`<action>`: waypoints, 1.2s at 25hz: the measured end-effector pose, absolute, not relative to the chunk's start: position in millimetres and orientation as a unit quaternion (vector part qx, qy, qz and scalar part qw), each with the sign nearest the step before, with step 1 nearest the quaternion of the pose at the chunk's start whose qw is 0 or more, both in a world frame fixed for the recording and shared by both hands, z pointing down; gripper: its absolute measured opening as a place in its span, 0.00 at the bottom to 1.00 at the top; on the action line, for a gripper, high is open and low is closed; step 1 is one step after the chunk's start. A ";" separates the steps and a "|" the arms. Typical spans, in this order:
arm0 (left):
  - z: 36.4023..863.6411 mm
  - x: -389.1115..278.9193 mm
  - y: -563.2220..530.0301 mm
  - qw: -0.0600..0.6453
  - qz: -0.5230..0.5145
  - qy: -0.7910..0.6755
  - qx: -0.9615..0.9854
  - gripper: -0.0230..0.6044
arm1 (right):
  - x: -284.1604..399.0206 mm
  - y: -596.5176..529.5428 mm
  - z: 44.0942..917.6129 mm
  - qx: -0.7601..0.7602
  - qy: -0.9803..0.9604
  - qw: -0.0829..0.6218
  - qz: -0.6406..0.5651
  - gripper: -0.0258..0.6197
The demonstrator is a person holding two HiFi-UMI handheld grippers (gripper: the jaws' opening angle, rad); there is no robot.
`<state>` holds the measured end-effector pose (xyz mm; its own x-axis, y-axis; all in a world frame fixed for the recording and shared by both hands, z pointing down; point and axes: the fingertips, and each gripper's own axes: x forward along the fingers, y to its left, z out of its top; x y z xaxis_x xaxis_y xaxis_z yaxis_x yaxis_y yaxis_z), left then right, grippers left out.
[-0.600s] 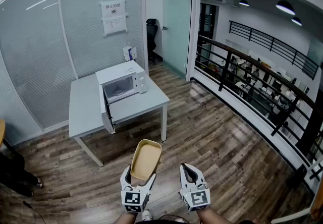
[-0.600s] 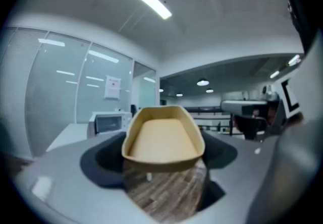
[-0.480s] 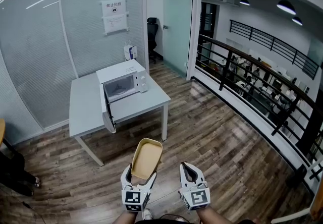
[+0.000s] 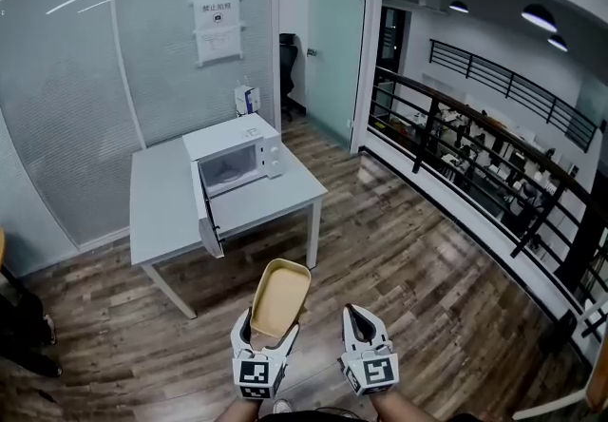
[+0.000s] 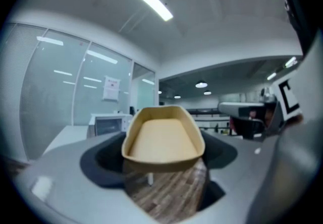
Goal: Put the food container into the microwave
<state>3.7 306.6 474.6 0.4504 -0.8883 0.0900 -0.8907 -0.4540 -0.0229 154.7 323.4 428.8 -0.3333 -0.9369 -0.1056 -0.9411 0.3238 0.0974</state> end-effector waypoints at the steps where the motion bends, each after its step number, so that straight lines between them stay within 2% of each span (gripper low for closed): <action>1: 475.7 0.2 303.4 0.015 0.044 -0.520 0.853 0.75 | 151.8 320.7 429.1 -0.581 0.811 0.018 0.068 0.04; 12: 486.7 -21.8 270.9 0.021 0.048 -0.491 0.869 0.76 | 125.3 295.4 438.8 -0.608 0.792 0.014 0.047 0.04; 30: 473.5 38.4 185.7 0.009 0.046 -0.528 0.848 0.76 | 173.7 190.9 415.1 -0.550 0.832 0.027 0.066 0.04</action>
<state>38.4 185.7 473.5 0.4373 -0.8951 0.0875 -0.8967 -0.4414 -0.0340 173.7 190.9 415.1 -0.3934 -0.9118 -0.1181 -0.9190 0.3862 0.0793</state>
